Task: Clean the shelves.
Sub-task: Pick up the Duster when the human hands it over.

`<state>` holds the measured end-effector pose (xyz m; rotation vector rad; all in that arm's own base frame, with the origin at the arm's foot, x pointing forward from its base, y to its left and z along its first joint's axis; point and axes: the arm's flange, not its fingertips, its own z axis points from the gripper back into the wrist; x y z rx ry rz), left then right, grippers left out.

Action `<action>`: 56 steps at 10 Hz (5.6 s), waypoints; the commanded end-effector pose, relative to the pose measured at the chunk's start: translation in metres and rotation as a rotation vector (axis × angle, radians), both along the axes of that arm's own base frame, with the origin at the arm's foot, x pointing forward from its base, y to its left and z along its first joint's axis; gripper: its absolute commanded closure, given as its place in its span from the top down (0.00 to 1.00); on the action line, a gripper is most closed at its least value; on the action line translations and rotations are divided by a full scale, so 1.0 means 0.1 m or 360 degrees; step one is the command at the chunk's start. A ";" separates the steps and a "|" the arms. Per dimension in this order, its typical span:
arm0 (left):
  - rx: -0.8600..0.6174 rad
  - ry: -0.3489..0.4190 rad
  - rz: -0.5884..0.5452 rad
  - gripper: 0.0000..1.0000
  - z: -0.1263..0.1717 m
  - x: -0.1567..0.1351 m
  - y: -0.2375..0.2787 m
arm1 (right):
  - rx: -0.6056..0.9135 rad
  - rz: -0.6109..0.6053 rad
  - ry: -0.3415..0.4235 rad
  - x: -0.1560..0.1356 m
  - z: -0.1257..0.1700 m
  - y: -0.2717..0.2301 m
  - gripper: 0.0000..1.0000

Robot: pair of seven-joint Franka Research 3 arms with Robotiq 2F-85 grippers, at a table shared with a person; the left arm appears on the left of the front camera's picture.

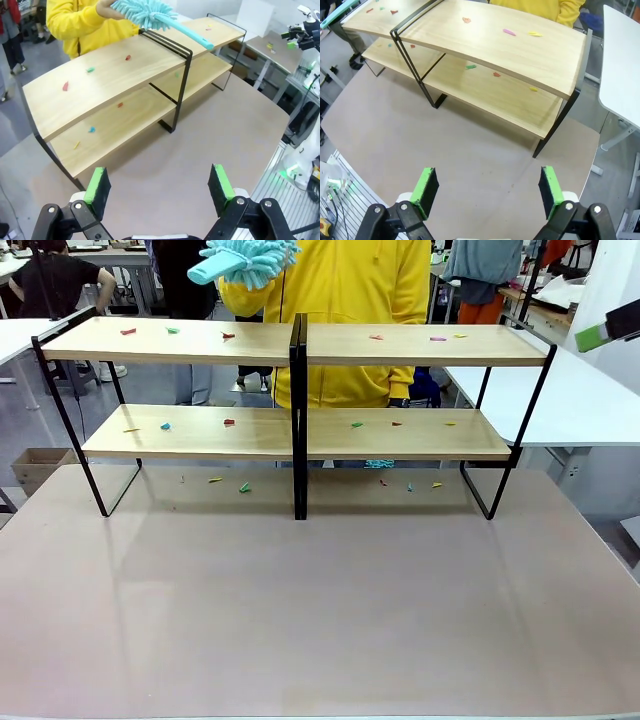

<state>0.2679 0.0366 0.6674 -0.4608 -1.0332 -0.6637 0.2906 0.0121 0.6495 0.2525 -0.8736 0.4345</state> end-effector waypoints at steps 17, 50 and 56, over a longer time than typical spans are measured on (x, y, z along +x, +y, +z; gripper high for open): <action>0.0000 0.0000 0.0000 1.00 0.00 0.00 0.00 | 0.0160 0.0109 -0.0095 -0.28 -0.30 0.18 1.00; -0.1127 0.1848 -0.0302 1.00 0.19 3.29 -1.39 | 0.0124 0.0107 -0.0109 -0.20 -0.12 0.13 1.00; -0.0933 0.1765 -0.0196 0.00 0.12 3.19 -1.47 | 0.0124 0.0107 -0.0109 -0.20 -0.12 0.13 1.00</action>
